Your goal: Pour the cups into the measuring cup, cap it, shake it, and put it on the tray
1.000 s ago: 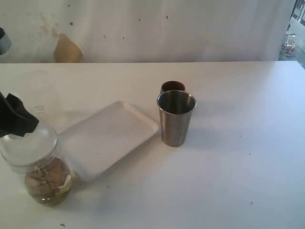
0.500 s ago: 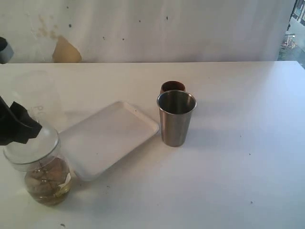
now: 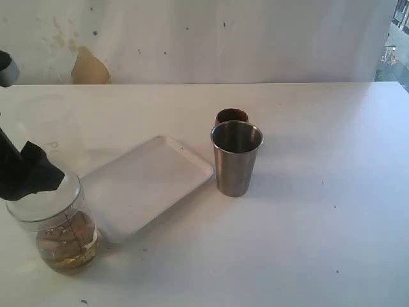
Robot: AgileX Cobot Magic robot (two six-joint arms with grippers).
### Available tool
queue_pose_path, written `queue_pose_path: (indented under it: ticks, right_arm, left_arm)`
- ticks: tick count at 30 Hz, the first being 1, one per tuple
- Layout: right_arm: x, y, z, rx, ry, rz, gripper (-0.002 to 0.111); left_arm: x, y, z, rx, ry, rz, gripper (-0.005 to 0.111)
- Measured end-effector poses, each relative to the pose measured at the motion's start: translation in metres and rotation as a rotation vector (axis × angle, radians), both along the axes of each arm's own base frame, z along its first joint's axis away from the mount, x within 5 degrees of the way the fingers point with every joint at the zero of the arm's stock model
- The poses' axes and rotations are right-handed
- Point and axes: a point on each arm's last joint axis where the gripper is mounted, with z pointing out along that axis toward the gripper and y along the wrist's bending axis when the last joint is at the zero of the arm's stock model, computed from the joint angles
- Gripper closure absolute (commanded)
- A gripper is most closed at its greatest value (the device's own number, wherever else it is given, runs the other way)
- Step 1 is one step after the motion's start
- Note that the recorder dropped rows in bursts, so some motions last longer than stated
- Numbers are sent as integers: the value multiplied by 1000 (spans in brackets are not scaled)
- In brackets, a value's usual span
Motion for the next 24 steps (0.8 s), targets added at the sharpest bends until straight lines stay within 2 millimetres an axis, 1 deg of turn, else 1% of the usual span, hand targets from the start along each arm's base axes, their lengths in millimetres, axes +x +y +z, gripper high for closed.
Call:
queue_pose_path:
  ticks: [3, 5, 8, 9, 11, 13, 14, 19, 24]
  right_arm:
    - [0, 0, 0, 0, 0, 0, 108]
    - [0, 0, 0, 0, 0, 0, 108]
    - [0, 0, 0, 0, 0, 0, 108]
    - [0, 0, 0, 0, 0, 0, 108]
    - [0, 0, 0, 0, 0, 0, 108]
    - [0, 0, 0, 0, 0, 0, 108]
    - [0, 0, 0, 0, 0, 0, 108]
    - [0, 0, 0, 0, 0, 0, 108]
    - [0, 0, 0, 0, 0, 0, 108]
  left_arm:
    - [1, -2, 5, -21, -7, 2, 37]
    - [3, -3, 14, -35, -29, 2, 40]
    - [4, -4, 28, -53, -56, 1, 52]
    - [5, -4, 33, -56, -63, 0, 59]
    - [4, -4, 40, -58, -68, -2, 78]
    - [4, -4, 43, -56, -63, -4, 99]
    - [3, -4, 43, -52, -53, -5, 107]
    - [0, -2, 39, -30, -8, -10, 106]
    - [-1, -2, 23, -15, 7, -17, 106]
